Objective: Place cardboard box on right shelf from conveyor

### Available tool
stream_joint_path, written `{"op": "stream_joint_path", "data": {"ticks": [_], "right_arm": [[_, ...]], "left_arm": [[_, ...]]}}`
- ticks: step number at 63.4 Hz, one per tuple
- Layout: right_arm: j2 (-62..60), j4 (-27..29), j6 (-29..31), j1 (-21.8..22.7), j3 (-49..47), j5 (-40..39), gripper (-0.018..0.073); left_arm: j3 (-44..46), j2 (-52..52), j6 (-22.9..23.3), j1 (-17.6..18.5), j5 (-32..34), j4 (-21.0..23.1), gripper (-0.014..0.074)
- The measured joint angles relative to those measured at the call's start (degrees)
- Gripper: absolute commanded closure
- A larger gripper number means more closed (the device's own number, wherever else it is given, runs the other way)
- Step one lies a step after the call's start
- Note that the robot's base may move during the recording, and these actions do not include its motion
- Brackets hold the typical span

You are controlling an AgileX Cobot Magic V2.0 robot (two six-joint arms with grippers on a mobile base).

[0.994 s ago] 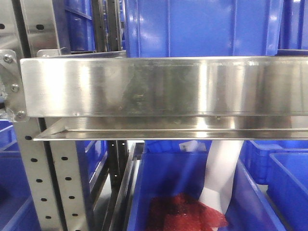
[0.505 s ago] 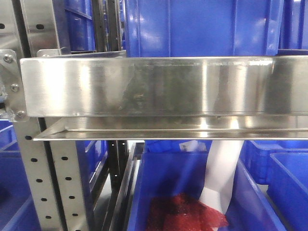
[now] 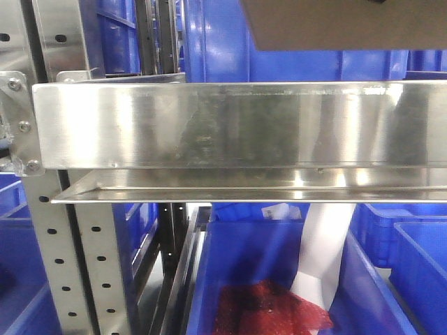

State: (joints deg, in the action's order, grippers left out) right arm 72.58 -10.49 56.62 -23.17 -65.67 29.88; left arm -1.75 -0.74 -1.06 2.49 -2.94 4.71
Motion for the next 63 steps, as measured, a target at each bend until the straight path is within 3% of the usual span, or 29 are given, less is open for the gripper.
{"op": "stream_joint_path", "data": {"ticks": [63], "right_arm": [[8.0, 1.3, 0.0, -0.4, 0.0, -4.1, 0.0492]], "left_arm": [[0.0, 0.0, 0.0, 0.0, 0.0, 0.0, 0.0715]]}}
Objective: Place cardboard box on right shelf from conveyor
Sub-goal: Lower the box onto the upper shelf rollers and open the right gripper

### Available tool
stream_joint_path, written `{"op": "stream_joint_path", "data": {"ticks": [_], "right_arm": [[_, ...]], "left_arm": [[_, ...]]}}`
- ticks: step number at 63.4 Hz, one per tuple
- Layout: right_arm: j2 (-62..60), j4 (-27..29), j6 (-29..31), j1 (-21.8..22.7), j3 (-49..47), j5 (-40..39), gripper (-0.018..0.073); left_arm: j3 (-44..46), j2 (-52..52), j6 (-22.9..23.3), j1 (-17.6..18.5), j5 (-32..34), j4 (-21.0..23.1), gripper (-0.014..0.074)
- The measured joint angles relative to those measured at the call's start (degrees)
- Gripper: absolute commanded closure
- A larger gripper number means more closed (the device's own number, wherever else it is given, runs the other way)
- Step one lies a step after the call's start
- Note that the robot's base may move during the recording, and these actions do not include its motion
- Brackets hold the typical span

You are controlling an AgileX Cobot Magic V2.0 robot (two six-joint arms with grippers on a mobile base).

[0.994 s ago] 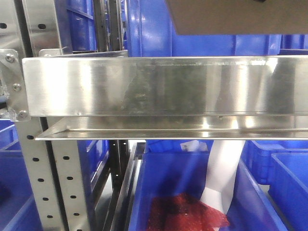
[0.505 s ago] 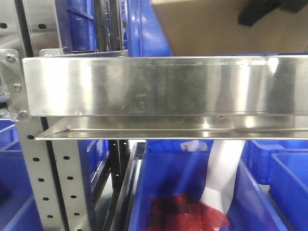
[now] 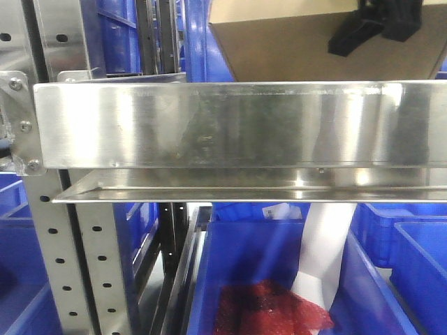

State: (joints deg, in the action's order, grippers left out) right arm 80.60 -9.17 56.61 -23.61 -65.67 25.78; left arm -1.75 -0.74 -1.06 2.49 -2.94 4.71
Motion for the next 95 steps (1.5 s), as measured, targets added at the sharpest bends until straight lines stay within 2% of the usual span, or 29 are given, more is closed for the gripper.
{"op": "stream_joint_path", "data": {"ticks": [4, 8, 18, 23, 48, 74, 82, 89, 95], "right_arm": [[0.0, 0.2, -0.9, 0.0, 0.0, 0.0, 0.0428], [0.0, 0.5, -2.4, 0.0, 0.0, 0.0, 0.0321], [0.1, 0.5, -6.6, 0.0, 0.0, -1.5, -0.0092], [0.1, 0.6, -8.3, 0.0, 0.0, -1.8, -0.0064], [-2.9, 1.7, -9.0, 0.0, 0.0, -0.8, -0.0064], [-9.1, 10.5, -9.4, 0.0, 0.0, 5.0, -0.0064], [-10.4, 15.1, -9.7, -0.1, 0.0, 6.1, -0.0064], [-12.6, 17.9, -14.2, -0.2, 0.0, 6.3, -0.0058], [-15.2, 18.2, -23.5, -0.2, 0.0, 6.3, 0.0013]], "left_arm": [[0.0, 0.0, 0.0, 0.0, 0.0, 0.0, 0.0715], [0.0, 0.0, 0.0, 0.0, 0.0, 0.0, 0.0715], [0.0, 0.0, 0.0, 0.0, 0.0, 0.0, 0.0715], [0.0, 0.0, 0.0, 0.0, 0.0, 0.0, 0.0715], [0.0, 0.0, 0.0, 0.0, 0.0, 0.0, 0.0715], [0.0, 0.0, 0.0, 0.0, 0.0, 0.0, 0.0715], [0.0, 0.0, 0.0, 0.0, 0.0, 0.0, 0.0715], [0.0, 0.0, 0.0, 0.0, 0.0, 0.0, 0.0715], [0.0, 0.0, 0.0, 0.0, 0.0, 0.0, 0.0715]]}}
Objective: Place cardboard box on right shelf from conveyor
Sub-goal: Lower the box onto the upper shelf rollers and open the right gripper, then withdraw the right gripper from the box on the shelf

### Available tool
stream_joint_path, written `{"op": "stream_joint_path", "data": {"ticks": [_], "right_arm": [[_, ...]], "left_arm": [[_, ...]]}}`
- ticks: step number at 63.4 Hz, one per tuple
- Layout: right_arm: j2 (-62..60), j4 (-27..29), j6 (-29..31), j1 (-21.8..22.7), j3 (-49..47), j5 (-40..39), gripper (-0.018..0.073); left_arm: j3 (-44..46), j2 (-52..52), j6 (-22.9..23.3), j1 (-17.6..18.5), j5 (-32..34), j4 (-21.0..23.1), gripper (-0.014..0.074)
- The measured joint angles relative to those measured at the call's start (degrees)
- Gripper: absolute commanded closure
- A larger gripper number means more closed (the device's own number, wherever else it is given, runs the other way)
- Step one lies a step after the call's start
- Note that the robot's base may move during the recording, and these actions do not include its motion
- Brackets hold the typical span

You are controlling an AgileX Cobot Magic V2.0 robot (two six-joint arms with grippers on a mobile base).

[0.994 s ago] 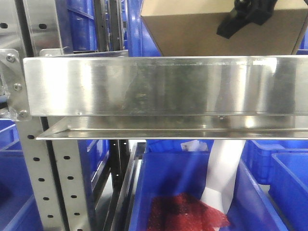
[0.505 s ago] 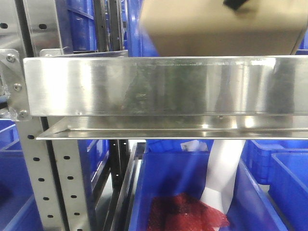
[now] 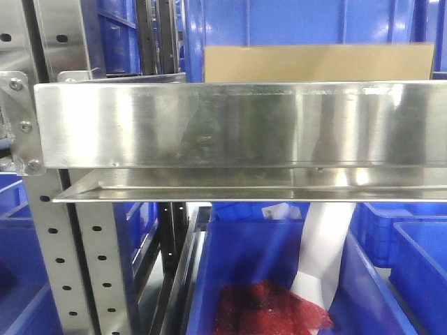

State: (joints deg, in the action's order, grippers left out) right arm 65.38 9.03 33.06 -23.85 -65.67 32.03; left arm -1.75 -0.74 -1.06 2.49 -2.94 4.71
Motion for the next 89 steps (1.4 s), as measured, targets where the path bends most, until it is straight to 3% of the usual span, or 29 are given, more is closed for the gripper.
{"op": "stream_joint_path", "data": {"ticks": [8, 18, 27, 36, 80, 89], "right_arm": [[-4.3, -2.6, -15.3, 0.0, 2.8, -2.1, 0.0214], [-10.7, -9.8, -34.6, 0.7, 9.4, -5.8, 0.0498], [-17.1, -17.7, -50.5, 3.7, 16.2, -9.0, 0.0502], [-21.2, -23.0, -60.1, 5.8, 20.5, -9.6, 0.0502], [-22.0, -24.7, -62.3, 5.9, 21.4, -10.2, 0.0502], [-23.2, -24.0, -56.8, 6.8, 22.5, -10.8, 0.0502]], "left_arm": [[0.0, 0.0, 0.0, 0.0, 0.0, 0.0, 0.0715], [0.0, 0.0, 0.0, 0.0, 0.0, 0.0, 0.0715], [0.0, 0.0, 0.0, 0.0, 0.0, 0.0, 0.0715], [0.0, 0.0, 0.0, 0.0, 0.0, 0.0, 0.0715], [0.0, 0.0, 0.0, 0.0, 0.0, 0.0, 0.0715], [0.0, 0.0, 0.0, 0.0, 0.0, 0.0, 0.0715]]}}
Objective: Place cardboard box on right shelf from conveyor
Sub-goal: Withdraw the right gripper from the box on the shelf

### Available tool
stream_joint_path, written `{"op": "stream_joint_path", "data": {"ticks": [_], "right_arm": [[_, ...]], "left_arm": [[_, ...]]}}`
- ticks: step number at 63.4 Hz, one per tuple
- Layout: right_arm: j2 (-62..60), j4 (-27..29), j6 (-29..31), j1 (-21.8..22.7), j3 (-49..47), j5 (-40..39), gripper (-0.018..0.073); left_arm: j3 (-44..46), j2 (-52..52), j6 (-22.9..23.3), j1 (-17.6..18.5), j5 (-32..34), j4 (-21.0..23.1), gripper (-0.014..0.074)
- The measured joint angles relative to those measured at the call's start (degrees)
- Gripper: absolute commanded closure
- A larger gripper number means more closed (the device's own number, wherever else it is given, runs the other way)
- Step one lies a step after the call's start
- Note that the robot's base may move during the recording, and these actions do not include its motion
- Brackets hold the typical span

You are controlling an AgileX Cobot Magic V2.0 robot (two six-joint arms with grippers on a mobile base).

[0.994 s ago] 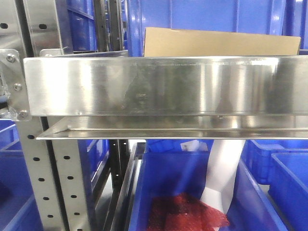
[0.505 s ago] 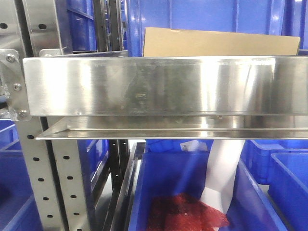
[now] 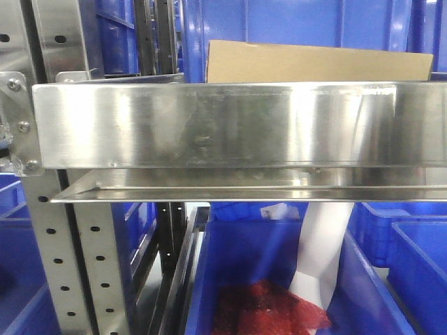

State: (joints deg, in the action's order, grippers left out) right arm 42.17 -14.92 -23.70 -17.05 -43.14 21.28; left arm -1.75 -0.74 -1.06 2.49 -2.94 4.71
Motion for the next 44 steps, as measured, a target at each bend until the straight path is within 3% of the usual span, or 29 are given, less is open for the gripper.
{"op": "stream_joint_path", "data": {"ticks": [8, 17, 28, 44], "right_arm": [[-4.4, 6.1, 9.3, 3.6, 3.7, -1.1, 0.0502], [-12.5, 14.2, 17.1, 10.6, 10.9, -4.2, 0.0502], [-22.7, 16.0, 19.0, 16.9, 21.3, -8.1, 0.0503], [-35.8, 17.3, 19.4, 19.4, 34.4, -9.7, 0.0503]], "left_arm": [[0.0, 0.0, 0.0, 0.0, 0.0, 0.0, 0.0715], [0.0, 0.0, 0.0, 0.0, 0.0, 0.0, 0.0715], [0.0, 0.0, 0.0, 0.0, 0.0, 0.0, 0.0715], [0.0, 0.0, 0.0, 0.0, 0.0, 0.0, 0.0715]]}}
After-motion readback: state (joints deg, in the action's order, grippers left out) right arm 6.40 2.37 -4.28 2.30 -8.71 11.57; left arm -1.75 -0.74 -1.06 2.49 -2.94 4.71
